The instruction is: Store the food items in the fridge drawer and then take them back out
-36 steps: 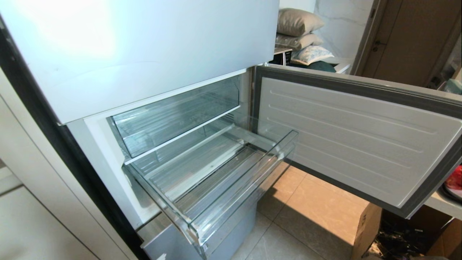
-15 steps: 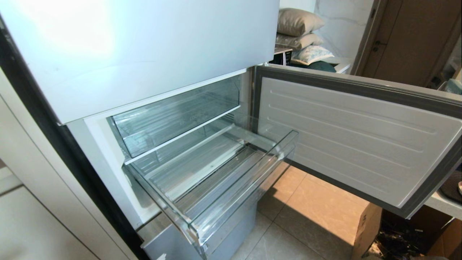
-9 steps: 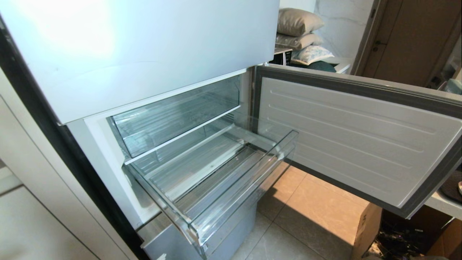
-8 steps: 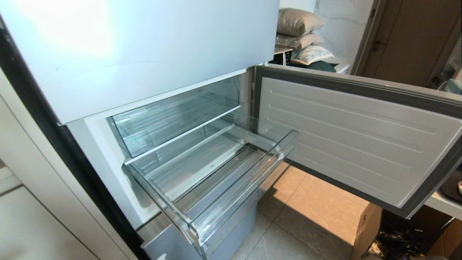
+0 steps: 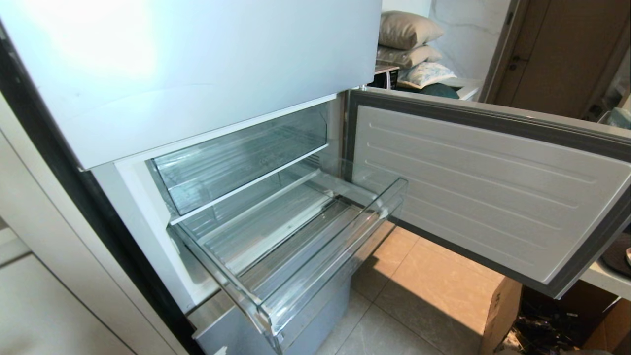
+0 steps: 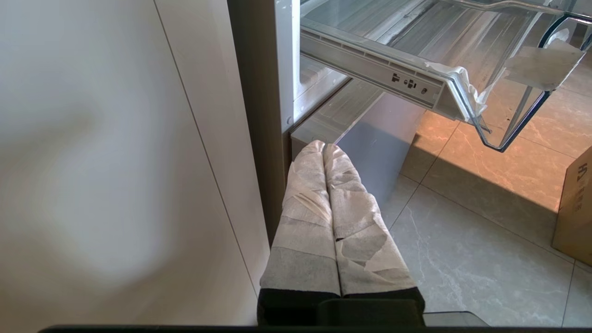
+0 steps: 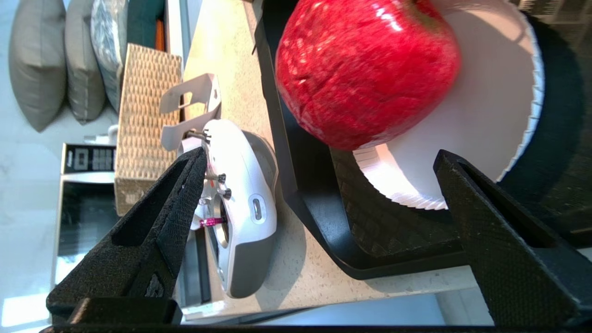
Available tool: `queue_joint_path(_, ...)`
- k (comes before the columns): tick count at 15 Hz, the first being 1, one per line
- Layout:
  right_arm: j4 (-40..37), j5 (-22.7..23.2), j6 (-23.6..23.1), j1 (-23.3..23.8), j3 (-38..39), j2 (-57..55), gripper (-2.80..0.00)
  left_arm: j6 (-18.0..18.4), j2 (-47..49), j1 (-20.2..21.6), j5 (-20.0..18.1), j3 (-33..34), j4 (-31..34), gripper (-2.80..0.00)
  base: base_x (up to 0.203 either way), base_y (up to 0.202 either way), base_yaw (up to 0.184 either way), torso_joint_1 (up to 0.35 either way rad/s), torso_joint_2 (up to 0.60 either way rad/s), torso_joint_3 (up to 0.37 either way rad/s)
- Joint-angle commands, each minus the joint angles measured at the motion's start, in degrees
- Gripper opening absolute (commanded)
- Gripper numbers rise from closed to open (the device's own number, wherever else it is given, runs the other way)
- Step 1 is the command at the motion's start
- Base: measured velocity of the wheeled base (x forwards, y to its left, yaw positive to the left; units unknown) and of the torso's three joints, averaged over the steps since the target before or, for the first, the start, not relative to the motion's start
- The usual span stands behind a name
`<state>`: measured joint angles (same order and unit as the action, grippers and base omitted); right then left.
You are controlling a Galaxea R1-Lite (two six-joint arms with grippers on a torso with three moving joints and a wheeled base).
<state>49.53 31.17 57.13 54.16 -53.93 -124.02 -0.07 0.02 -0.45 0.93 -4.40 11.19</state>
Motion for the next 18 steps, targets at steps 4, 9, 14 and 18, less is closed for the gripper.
queue_joint_path(4,1.1,0.1,3.0,0.9,-1.2,-2.1,0.0,0.0,0.0,0.0,0.0,0.0,0.1,-2.8,0.0,0.0,0.0,0.0,0.0,0.0)
queue_joint_path(9,3.8,0.1,5.9,1.8,-4.9,-5.5,0.0,0.0,0.0,0.0,0.0,0.0,0.1,-2.8,0.0,0.0,0.0,0.0,0.0,0.0)
queue_joint_path(14,3.7,0.4,6.6,2.0,-8.6,-8.1,0.0,0.0,0.0,0.0,0.0,0.0,0.1,-2.8,0.0,0.0,0.0,0.0,0.0,0.0)
queue_joint_path(18,3.7,1.1,6.7,1.9,-10.0,-8.8,0.0,0.0,0.0,0.0,0.0,0.0,0.1,-2.8,0.0,0.0,0.0,0.0,0.0,0.0)
